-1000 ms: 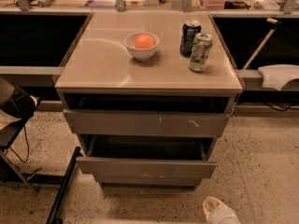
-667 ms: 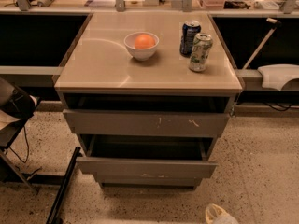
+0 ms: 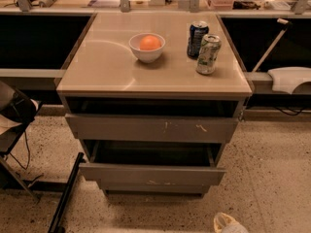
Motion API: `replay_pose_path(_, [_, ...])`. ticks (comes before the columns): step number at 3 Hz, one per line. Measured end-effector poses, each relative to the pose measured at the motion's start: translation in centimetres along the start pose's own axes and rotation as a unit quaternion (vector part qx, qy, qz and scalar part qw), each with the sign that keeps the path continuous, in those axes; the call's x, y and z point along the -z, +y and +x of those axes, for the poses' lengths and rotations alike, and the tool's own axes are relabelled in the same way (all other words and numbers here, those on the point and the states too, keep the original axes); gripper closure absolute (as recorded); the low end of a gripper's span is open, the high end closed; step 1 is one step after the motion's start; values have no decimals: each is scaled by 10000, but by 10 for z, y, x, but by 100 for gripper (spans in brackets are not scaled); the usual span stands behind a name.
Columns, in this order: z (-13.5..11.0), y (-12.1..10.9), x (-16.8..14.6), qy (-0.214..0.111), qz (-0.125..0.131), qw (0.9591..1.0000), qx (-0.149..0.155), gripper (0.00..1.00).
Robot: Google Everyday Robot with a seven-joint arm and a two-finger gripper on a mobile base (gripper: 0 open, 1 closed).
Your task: Open middle drawer
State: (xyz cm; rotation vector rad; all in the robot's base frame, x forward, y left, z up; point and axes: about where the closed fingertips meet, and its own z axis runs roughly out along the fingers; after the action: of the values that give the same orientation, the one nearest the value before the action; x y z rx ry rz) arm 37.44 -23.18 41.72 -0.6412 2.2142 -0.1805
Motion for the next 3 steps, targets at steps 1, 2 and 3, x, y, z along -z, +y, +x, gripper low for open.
replay_pose_path(1, [0, 0, 0, 0, 0, 10000, 0, 11])
replay_pose_path(2, [0, 0, 0, -1, -1, 10000, 1, 0])
replay_pose_path(3, [-33, 19, -27, -217, -457, 9968, 614, 0])
